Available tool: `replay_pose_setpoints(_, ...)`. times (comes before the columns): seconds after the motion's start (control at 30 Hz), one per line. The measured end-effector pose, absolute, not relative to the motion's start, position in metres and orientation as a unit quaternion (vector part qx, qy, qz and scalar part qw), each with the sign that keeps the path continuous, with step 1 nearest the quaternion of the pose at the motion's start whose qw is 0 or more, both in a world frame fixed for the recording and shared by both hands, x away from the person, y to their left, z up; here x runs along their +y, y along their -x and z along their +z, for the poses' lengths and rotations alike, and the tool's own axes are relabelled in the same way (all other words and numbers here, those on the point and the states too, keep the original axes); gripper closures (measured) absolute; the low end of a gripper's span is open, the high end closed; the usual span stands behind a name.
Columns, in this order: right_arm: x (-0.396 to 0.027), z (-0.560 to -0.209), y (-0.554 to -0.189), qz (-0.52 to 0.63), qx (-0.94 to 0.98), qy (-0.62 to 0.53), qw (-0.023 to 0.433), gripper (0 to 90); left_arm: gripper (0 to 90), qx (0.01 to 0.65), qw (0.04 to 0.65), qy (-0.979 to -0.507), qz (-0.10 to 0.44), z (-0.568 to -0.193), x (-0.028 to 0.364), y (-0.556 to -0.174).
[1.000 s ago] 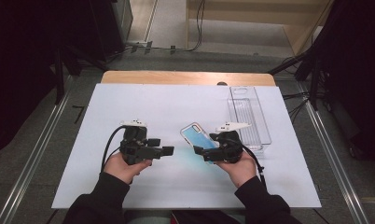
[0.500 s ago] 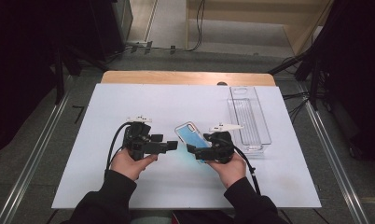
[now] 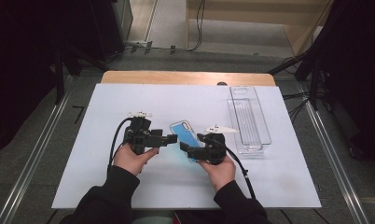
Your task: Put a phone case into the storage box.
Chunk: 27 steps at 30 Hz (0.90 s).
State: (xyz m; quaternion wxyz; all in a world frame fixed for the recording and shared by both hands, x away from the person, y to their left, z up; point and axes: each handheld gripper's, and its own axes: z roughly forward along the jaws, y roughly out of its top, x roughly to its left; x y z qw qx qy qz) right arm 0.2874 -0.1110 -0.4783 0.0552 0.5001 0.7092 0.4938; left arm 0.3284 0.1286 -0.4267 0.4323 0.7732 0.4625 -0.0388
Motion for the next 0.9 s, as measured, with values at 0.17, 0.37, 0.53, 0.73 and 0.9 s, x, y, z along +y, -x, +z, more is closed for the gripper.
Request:
replay_pose_setpoints(0.17, -0.104, -0.481, -0.285, 0.503, 0.701, -0.504, 0.047, 14.9, 24.7, 0.473, 0.437, -0.764, -0.045, -0.426, 0.127, -0.334)
replay_pose_setpoints(0.37, -0.098, -0.482, -0.283, 0.518, 0.689, -0.504, 0.043, 15.0, 32.0, 0.497, 0.428, -0.753, -0.050, -0.424, 0.122, -0.339)
replay_pose_setpoints(0.53, -0.095, -0.483, -0.282, 0.529, 0.682, -0.503, 0.042, 14.9, 37.7, 0.511, 0.421, -0.747, -0.058, -0.427, 0.119, -0.343)
replay_pose_setpoints(0.73, -0.093, -0.485, -0.279, 0.546, 0.667, -0.505, 0.036, 15.0, 51.5, 0.529, 0.417, -0.735, -0.080, -0.430, 0.119, -0.348)
replay_pose_setpoints(0.9, -0.092, -0.487, -0.278, 0.561, 0.658, -0.501, 0.036, 15.0, 65.9, 0.536, 0.427, -0.720, -0.104, -0.430, 0.121, -0.351)
